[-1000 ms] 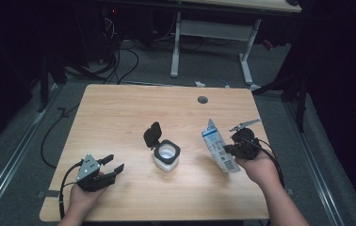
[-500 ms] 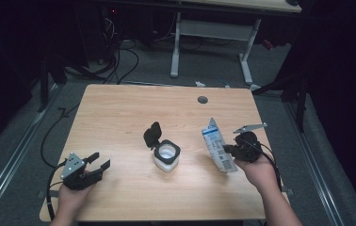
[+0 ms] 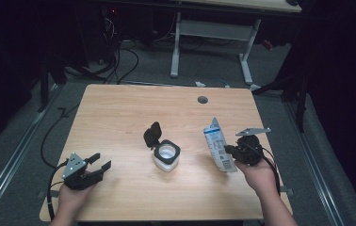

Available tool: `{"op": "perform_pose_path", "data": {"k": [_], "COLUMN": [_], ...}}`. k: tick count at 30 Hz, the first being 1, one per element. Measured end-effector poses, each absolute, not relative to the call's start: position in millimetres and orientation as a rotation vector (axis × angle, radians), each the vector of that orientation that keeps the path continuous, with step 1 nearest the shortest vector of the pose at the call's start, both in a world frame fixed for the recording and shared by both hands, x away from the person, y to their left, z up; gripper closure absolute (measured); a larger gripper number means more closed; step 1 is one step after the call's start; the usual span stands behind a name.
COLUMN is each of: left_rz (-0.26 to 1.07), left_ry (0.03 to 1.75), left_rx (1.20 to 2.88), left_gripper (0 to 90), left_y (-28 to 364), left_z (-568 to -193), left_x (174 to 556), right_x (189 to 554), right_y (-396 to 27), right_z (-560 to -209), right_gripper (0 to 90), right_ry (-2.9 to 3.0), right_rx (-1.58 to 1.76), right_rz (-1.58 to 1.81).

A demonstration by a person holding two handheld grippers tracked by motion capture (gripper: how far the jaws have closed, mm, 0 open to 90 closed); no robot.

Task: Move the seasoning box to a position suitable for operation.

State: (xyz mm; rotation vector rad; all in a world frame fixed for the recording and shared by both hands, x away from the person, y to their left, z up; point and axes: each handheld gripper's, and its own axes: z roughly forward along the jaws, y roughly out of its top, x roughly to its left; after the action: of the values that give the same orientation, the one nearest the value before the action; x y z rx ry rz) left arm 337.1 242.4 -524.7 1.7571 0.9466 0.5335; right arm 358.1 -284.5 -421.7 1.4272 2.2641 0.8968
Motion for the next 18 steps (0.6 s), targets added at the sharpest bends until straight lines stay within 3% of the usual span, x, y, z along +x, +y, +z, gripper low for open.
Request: {"op": "perform_pose_path", "data": {"k": [18], "left_rz": [0.522], "left_ry": [0.920], "left_rx": [1.772], "left_gripper": [42.1], "left_y": [240.5], "left_z": [-524.9], "left_x": [336.9], "right_x": [345.7], "right_y": [-289.4], "right_z": [-436.5], "right_gripper": [90.0], "right_ry": [2.113], "right_rx": [1.410], "right_rz": [1.071]}}
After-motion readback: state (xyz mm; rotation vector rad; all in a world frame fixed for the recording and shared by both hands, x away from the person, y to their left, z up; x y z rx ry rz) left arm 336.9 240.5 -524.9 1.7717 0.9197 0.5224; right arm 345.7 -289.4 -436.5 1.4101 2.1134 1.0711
